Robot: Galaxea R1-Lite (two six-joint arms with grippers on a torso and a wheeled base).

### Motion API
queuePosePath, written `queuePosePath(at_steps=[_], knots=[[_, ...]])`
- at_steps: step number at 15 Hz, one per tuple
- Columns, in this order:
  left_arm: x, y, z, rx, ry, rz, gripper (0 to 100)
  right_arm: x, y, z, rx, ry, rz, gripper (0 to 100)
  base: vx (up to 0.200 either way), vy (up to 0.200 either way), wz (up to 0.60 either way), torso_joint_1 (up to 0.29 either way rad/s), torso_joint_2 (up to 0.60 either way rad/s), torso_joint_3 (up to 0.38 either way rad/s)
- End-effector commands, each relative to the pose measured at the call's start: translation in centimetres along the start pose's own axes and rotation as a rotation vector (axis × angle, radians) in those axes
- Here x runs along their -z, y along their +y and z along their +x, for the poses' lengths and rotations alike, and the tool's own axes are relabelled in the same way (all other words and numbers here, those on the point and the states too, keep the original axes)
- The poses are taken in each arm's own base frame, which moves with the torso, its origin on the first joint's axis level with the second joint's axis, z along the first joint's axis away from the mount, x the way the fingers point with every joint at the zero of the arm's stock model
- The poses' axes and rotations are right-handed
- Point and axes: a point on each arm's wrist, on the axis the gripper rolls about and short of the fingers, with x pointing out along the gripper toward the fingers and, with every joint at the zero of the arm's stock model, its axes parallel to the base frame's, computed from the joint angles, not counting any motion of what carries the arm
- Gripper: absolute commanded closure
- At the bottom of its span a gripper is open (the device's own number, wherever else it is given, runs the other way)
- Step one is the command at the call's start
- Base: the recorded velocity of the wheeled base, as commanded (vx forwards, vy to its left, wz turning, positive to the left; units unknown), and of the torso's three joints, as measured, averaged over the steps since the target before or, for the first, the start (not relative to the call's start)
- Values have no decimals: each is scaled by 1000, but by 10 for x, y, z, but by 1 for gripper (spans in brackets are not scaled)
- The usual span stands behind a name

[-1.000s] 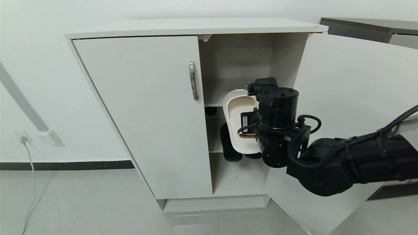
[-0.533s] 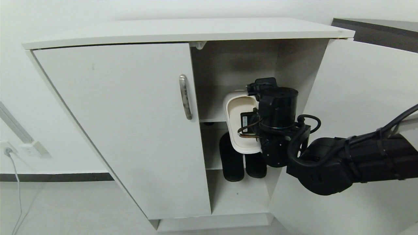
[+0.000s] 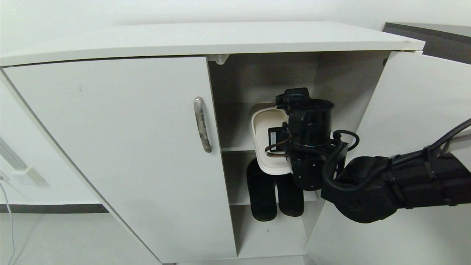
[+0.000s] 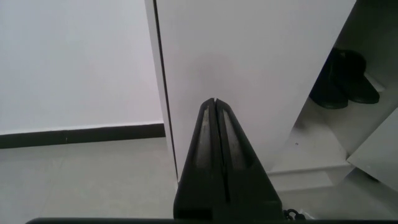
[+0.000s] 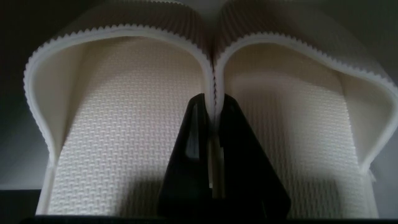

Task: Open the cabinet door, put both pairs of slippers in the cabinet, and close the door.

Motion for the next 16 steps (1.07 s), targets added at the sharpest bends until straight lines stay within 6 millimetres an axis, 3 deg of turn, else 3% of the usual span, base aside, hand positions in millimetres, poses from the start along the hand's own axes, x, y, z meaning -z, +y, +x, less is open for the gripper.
queuePosePath(at_steps=[1, 5, 8, 16], knots=[[0, 0, 0, 0, 1, 0, 100, -2, 1, 3, -3, 4, -4, 100, 0, 0, 0, 0, 0, 0], [0, 0, 0, -1, 1, -2, 100, -17, 1, 22, -43, 89, 52, 100, 0, 0, 0, 0, 0, 0], [0, 0, 0, 0, 1, -2, 100, -17, 1, 39, -34, 111, 68, 100, 0, 0, 0, 0, 0, 0], [0, 0, 0, -1, 1, -2, 100, -23, 5, 60, -14, 71, 55, 100, 0, 0, 0, 0, 0, 0]])
